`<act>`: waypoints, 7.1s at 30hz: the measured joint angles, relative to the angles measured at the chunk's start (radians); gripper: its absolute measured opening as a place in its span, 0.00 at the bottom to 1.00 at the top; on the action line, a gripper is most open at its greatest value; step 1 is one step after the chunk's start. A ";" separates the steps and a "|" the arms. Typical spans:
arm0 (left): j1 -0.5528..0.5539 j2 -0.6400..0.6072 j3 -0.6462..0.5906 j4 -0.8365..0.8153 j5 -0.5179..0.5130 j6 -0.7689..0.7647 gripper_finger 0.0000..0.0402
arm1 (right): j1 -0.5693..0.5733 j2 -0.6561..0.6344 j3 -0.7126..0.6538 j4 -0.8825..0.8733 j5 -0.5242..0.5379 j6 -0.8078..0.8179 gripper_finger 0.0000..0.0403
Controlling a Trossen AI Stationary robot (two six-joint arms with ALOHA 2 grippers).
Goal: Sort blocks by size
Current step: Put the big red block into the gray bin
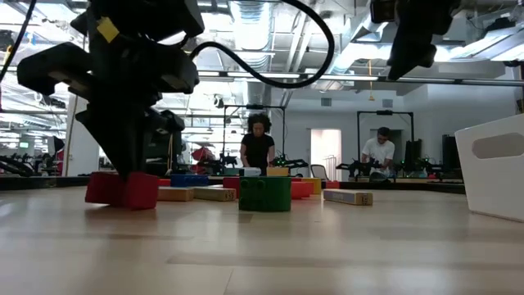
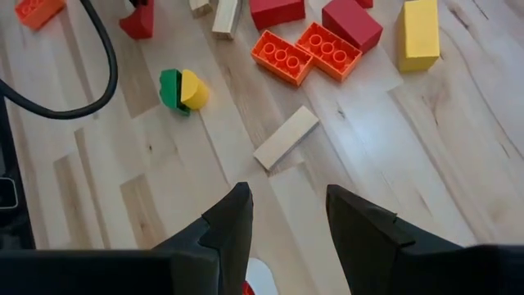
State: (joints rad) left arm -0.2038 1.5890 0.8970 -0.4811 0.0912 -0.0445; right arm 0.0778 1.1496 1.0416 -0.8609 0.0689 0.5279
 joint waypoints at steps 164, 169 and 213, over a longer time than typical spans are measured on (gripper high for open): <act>0.385 -0.262 0.047 0.897 0.117 -0.047 0.06 | -0.144 0.328 0.000 1.360 0.010 -0.218 0.40; 0.384 -0.263 0.048 0.860 0.077 -0.110 0.16 | -0.152 0.328 0.000 1.346 0.007 -0.223 0.38; 0.572 -0.262 0.047 0.388 0.127 -0.265 0.48 | 0.611 -0.075 -0.206 0.173 -0.172 1.021 0.38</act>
State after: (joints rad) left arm 0.3683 1.3266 0.9443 -0.0933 0.2183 -0.3092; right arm 0.6884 1.0748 0.8351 -0.6881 -0.1032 1.5485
